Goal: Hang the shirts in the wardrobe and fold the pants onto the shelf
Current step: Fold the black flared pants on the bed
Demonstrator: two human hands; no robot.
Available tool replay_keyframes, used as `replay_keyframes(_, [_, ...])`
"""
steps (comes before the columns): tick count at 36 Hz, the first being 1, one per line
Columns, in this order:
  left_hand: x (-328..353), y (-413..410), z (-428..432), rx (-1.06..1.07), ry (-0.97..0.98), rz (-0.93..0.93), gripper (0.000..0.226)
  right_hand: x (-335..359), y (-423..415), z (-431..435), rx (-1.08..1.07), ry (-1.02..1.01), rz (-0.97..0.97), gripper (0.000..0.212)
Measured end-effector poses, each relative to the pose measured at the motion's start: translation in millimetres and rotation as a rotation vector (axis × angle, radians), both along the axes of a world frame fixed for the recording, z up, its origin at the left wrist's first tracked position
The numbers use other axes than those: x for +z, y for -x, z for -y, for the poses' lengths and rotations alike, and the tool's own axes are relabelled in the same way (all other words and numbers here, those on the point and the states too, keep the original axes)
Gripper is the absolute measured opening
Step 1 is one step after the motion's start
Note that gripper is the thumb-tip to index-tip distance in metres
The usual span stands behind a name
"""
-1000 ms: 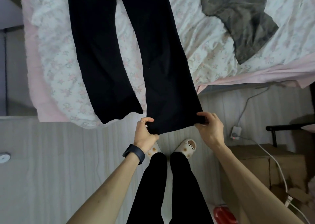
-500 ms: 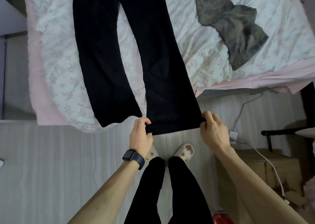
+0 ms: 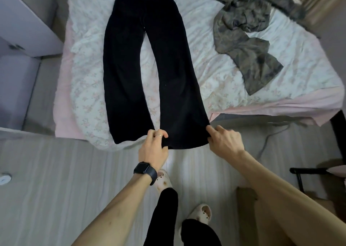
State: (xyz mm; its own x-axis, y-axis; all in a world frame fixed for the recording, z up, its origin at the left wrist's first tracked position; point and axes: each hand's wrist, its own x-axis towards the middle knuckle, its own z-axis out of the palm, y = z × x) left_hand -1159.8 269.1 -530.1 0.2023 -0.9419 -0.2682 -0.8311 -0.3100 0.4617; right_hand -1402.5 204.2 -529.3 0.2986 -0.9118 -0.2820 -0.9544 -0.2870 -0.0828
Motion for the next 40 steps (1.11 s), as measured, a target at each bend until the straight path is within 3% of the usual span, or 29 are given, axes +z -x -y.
replay_keyframes(2, [-0.5,-1.9,-1.6,-0.008,0.031,0.09,0.031,6.3,17.6,8.5,-0.188,0.127,0.174,0.013])
replay_keyframes(4, [-3.5,-6.6,-0.8,-0.017,0.069,0.16,0.03,7.4,34.0,13.8,-0.427,0.225,0.309,0.022])
replay_keyframes(7, [-9.2,-8.8,-0.9,-0.088,0.033,0.23,0.034,-3.0,41.3,-5.9,-0.526,0.036,0.243,0.024])
replay_keyframes(10, [-22.9,-3.2,-9.8,0.005,-0.078,0.0,0.033,-20.9,46.4,-35.6,-0.564,-0.105,0.241,0.019])
replay_keyframes(13, [-26.3,6.5,-14.0,0.249,-0.073,-0.397,0.043,-29.1,50.0,-42.0,-0.543,-0.006,0.433,0.03])
replay_keyframes(15, [-25.5,10.9,-16.8,0.346,-0.043,-0.526,0.045,-31.5,49.9,-45.7,-0.412,0.044,0.502,0.04])
replay_keyframes(18, [-22.7,11.4,-25.3,0.437,-0.045,-0.598,0.035,-36.6,51.3,-53.6,-0.35,-0.037,0.543,0.033])
replay_keyframes(23, [-20.3,19.6,-43.2,0.545,-0.071,-0.718,0.028,-45.6,60.5,-62.6,-0.528,-0.187,0.593,0.025])
replay_keyframes(26, [-19.4,26.4,-42.7,0.613,-0.035,-0.743,0.017,-48.1,55.4,-63.2,-0.634,-0.233,0.726,0.018])
replay_keyframes(30, [-27.4,35.6,-38.8,0.638,0.08,-0.652,0.017,-50.4,45.9,-54.0,-0.798,-0.087,0.87,0.007])
replay_keyframes(33, [-42.3,39.3,-41.1,0.618,0.098,-0.556,0.022,-64.5,46.4,-51.0,-0.822,-0.022,0.831,0.017])
replay_keyframes(36, [-61.7,46.2,-47.6,0.61,-0.021,-0.562,0.021,-87.0,52.9,-56.0,-0.818,-0.129,0.641,0.023])
replay_keyframes(40, [-86.2,53.6,-42.3,0.466,-0.245,-0.542,0.026,-107.6,52.7,-53.1,-0.826,-0.252,0.531,0.037])
